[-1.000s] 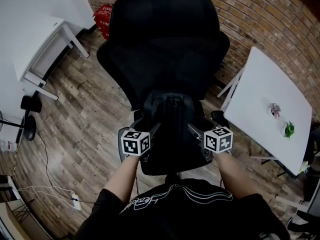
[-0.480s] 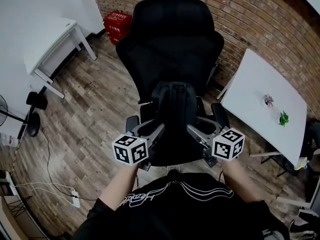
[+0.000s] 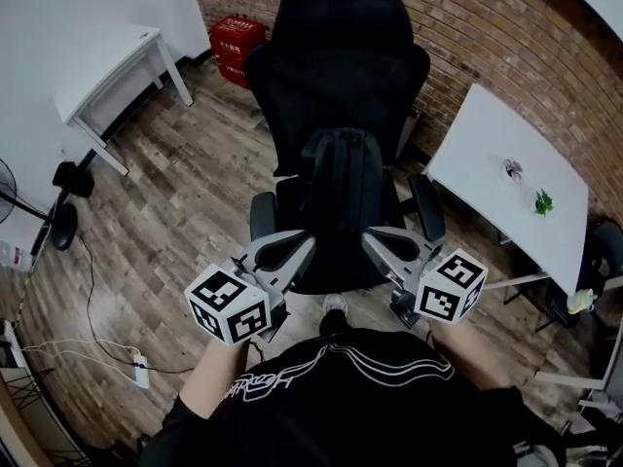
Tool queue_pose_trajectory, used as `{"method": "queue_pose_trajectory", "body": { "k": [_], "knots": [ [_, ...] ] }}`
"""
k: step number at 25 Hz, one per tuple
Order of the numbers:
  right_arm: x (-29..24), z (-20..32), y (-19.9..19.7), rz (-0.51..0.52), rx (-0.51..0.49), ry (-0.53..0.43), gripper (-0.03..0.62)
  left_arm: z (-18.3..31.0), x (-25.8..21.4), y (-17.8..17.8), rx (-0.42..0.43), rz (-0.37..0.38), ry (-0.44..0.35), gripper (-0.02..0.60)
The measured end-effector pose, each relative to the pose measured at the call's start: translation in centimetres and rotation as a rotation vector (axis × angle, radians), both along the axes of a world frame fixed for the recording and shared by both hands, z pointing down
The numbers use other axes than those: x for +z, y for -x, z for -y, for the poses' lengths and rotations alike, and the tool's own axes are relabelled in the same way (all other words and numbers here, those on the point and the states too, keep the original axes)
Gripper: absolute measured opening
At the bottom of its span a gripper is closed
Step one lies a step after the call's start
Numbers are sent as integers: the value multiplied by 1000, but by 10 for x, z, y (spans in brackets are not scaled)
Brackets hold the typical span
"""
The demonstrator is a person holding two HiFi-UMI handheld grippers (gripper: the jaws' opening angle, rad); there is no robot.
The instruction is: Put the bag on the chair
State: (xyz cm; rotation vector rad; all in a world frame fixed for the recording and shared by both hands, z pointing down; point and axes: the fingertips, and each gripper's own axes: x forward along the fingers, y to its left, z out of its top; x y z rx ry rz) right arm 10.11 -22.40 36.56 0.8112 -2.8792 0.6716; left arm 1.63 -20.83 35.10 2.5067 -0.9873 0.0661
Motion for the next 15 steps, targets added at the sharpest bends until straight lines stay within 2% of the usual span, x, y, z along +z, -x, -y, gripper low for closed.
{"method": "queue_pose_trajectory", "body": {
  "k": [4, 10, 15],
  "knots": [
    [-13, -26, -4, 0, 7, -23, -5, -27, -12, -1, 8, 63, -51, 46],
    [-25, -55, -10, 38, 12, -42, -5, -56, -15, -8, 9, 63, -54, 46],
    [-33, -76, -9, 62, -6, -69, -5, -72, -19, -17, 27, 100, -79, 46]
  ]
}}
